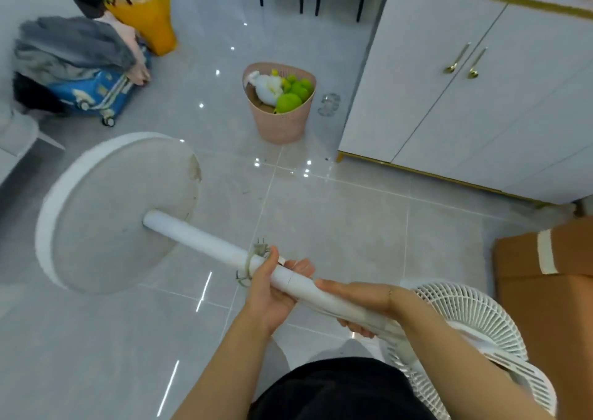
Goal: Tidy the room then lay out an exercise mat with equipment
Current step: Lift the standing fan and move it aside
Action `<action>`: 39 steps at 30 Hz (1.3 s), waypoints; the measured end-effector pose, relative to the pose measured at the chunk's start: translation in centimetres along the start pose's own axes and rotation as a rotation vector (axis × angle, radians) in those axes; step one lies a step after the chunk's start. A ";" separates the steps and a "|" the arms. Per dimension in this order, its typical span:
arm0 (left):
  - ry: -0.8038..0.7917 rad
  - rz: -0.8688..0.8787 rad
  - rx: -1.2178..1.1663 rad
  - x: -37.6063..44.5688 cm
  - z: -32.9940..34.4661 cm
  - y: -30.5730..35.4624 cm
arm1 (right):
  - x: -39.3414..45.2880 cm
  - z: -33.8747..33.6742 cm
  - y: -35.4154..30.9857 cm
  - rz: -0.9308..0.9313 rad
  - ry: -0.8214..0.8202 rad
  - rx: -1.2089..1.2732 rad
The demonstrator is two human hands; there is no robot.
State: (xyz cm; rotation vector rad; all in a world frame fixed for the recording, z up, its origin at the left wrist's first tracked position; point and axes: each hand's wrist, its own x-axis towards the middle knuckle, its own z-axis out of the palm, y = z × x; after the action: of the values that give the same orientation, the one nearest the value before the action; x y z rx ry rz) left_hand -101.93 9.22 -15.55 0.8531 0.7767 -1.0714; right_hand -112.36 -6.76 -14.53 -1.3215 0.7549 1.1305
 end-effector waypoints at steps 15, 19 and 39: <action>0.037 -0.028 0.010 11.3 5.9 31.1 | 10.2 -7.4 -31.2 0.071 0.000 -0.078; -0.059 -0.024 -0.020 15.4 8.7 38.7 | 13.7 -11.9 -37.5 0.016 0.048 -0.045; -0.052 -0.350 0.236 34.0 19.3 70.3 | 24.7 -24.5 -67.4 0.149 0.204 0.105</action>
State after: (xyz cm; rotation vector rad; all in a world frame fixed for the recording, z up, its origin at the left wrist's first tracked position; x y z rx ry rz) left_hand -22.92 -4.86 -21.59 0.9023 0.7828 -1.5130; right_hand -37.50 -18.32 -17.66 -1.3210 1.0636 1.0667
